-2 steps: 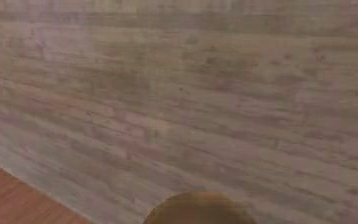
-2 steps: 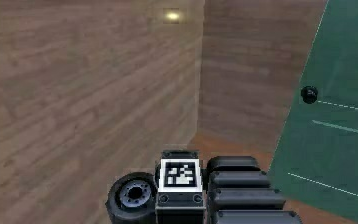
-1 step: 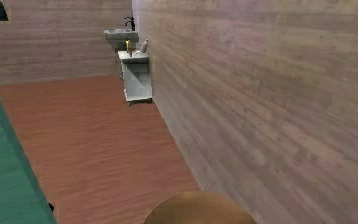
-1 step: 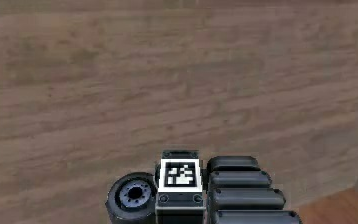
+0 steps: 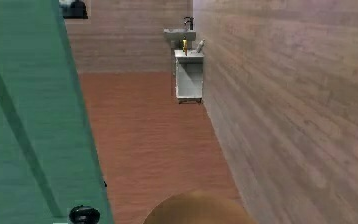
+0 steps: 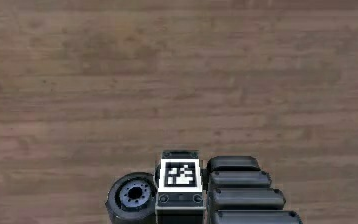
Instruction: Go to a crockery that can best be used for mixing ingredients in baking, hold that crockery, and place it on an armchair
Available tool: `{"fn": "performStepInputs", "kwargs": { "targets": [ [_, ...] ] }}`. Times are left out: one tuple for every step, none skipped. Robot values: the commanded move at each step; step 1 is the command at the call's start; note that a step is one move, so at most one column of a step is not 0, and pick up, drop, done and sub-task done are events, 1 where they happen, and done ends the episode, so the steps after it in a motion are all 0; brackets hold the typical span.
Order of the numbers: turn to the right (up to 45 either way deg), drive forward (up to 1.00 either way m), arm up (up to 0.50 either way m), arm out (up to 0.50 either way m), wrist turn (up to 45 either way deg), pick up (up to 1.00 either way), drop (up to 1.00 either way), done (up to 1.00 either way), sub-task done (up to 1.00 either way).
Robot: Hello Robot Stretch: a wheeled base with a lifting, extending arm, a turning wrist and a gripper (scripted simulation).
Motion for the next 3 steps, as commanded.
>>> {"fn": "performStepInputs", "kwargs": {
  "targets": [
    [0.0, 0.6, 0.0, 0.0, 0.0, 0.0, 0.0, 0.0, 0.0],
    [-36.0, 0.0, 0.0, 0.0, 0.0, 0.0, 0.0, 0.0, 0.0],
    [0.0, 1.0, 0.0, 0.0, 0.0, 0.0, 0.0, 0.0, 0.0]
  ]
}}
